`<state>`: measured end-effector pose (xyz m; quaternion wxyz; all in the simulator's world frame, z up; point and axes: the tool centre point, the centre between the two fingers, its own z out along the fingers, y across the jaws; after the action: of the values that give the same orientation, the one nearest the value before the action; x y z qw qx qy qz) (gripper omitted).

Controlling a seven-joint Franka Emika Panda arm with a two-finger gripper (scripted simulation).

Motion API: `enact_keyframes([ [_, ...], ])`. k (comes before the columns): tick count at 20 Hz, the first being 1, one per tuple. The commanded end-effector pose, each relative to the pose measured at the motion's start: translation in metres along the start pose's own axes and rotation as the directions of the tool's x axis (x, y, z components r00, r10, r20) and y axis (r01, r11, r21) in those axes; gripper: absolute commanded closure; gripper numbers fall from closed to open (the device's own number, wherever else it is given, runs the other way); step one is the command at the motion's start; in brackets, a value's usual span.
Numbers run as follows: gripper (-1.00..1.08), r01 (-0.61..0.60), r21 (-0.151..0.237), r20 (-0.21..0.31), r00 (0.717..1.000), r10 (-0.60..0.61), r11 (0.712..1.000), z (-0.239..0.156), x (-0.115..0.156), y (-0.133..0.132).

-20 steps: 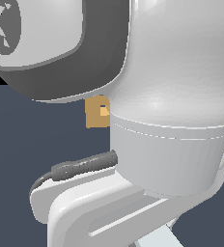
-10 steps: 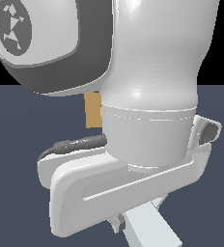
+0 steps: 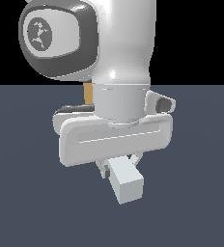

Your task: Insert the peg into the horizontal hole in a box.

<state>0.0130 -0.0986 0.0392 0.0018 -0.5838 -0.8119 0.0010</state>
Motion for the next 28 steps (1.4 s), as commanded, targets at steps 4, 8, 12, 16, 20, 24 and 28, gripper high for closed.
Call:
enact_keyframes([
  [4, 1.08, -0.049, -0.004, 0.001, 0.999, 0.049, 0.999, -0.014, 0.057, 0.009],
  [8, 1.08, -0.085, -0.004, 0.001, 0.996, 0.085, 0.996, -0.022, 0.096, 0.016],
  [12, 1.08, -0.115, -0.004, 0.001, 0.993, 0.115, 0.993, -0.029, 0.129, 0.025],
  [16, 1.08, -0.137, -0.004, 0.001, 0.991, 0.137, 0.991, -0.034, 0.154, 0.032],
  [20, 1.08, -0.152, -0.004, 0.001, 0.988, 0.152, 0.988, -0.038, 0.171, 0.038],
  [24, 1.08, -0.159, -0.004, 0.001, 0.987, 0.159, 0.987, -0.04, 0.179, 0.041],
  [28, 1.08, -0.16, -0.004, 0.001, 0.987, 0.16, 0.987, -0.04, 0.18, 0.041],
])
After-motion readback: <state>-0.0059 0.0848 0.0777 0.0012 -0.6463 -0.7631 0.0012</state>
